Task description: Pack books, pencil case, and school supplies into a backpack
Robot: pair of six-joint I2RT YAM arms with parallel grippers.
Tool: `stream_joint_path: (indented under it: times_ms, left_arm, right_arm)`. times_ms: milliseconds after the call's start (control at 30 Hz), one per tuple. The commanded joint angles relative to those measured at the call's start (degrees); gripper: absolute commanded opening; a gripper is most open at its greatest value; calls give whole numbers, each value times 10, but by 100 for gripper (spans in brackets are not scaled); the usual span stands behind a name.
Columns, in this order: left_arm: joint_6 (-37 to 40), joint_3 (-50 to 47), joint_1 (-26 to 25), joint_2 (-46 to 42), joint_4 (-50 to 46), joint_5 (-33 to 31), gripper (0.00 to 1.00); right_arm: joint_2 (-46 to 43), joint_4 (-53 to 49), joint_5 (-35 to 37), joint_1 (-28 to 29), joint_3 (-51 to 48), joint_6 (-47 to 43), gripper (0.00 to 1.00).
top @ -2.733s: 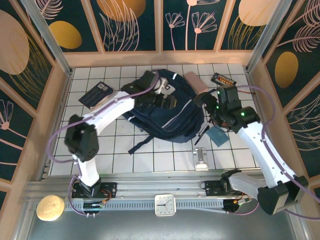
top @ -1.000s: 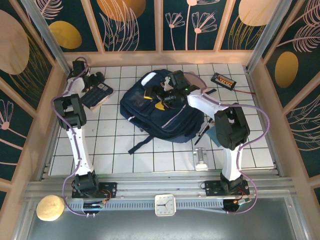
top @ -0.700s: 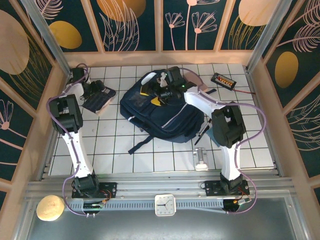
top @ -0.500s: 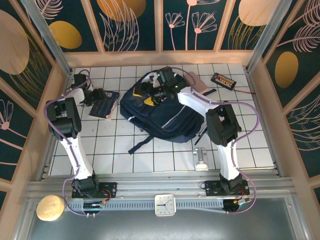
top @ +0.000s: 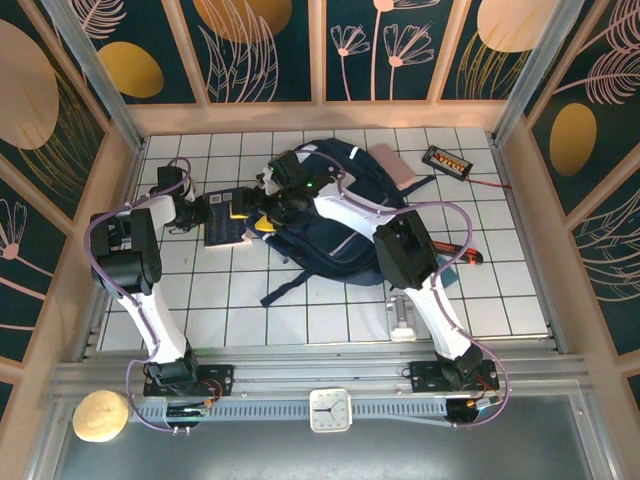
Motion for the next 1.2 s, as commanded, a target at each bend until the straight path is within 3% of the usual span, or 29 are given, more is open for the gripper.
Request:
stream_joint_path:
  times_ms: [0,167,433,600,733,833,900,1167]
  left_arm:
    - [-4,-25,-11,30,-44,50,0]
    - [2,-25,-11,11,-58,72,0]
    - [-1,-61,-10,-95,-82,105,0]
    - [11,-133,-10,-166,-107,78,0]
    - [-20,-193,-1,-226,-84,21,0]
    - [-32,-179,14,-209,-67,21,28]
    - [-34,-153,17,-187,-57,13,38]
    - [-18,-62,23,-92,-45,14,45]
  right_arm:
    - [35,-39,17,-4,34,-25,92]
    - [54,-44,22,-3,36,-25,92]
    - [47,-70,48,-9,35,-32,92]
    - [67,-110,64,-5,68,-44,92]
    - [94,-139,83,5,112,-58,92]
    - [115,-167,115,9,143,-68,89]
    - [121,-162,127,12,142,-72,85]
    - [168,-154,133,17,168,-83,69]
